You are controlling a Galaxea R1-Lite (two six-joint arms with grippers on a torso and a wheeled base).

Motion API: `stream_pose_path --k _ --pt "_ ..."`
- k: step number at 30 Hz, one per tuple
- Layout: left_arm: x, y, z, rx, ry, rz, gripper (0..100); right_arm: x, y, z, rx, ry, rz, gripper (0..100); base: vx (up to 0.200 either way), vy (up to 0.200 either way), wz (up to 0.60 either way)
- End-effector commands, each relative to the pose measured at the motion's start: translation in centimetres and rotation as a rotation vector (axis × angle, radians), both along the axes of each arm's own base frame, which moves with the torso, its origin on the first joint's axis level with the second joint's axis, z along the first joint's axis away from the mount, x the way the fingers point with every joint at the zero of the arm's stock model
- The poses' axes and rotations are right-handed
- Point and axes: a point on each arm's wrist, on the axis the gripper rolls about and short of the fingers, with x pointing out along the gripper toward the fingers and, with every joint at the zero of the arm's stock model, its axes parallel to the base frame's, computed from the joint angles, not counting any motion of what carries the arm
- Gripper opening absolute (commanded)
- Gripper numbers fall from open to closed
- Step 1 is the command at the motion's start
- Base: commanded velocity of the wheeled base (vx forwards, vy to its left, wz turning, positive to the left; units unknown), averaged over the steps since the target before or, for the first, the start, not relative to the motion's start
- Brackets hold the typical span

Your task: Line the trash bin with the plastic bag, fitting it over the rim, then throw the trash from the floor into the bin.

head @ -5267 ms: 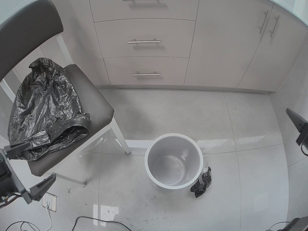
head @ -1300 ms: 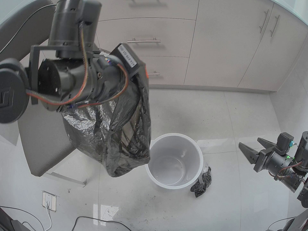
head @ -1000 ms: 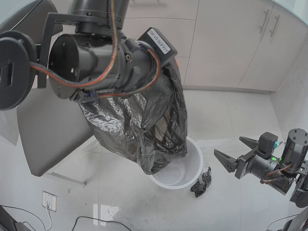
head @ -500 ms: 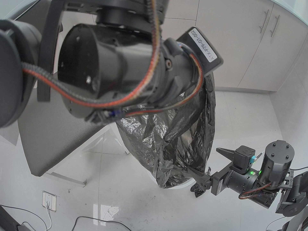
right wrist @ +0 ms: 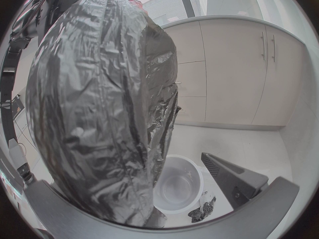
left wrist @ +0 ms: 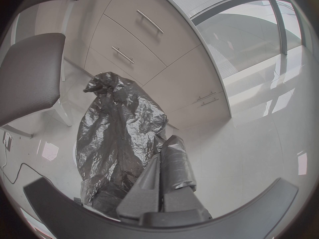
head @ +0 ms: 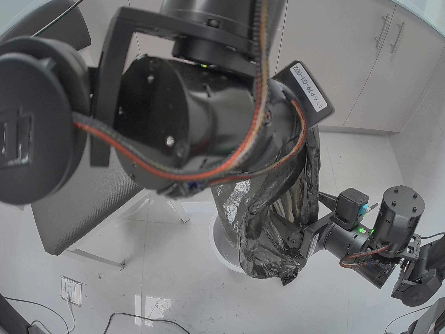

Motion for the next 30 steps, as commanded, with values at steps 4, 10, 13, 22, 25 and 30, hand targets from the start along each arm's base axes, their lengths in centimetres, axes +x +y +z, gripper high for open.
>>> stream_pose_path --k 4,10,13,22,25,30 --pt "0.2 -0.2 -0.3 0.007 0.005 0.002 0 0.9 -0.6 -0.2 -0.004 0.004 -0.052 100 0.0 0.0 0.0" --pt "0.4 -0.5 -0.7 0.016 0.011 0.002 0 1.7 -1.5 -0.1 0.004 0.002 -0.099 0 0.0 0.0 0.0" --pt "0.4 -0.6 -0.8 0.017 0.013 0.003 0 1.8 -1.6 -0.1 0.005 0.003 -0.103 0 0.0 0.0 0.0" --pt "0.5 -0.7 -1.1 0.022 0.016 0.004 0 1.7 -1.7 0.0 0.009 0.002 -0.101 0 0.0 0.0 0.0" --pt "0.6 -0.6 -1.1 0.025 0.017 0.004 0 1.5 -2.0 0.5 0.03 -0.016 -0.104 0 0.0 0.0 0.0" --pt "0.8 -0.4 -1.2 0.029 0.023 0.006 0 0.9 -2.6 2.1 0.074 -0.065 -0.103 0 0.0 0.0 0.0"
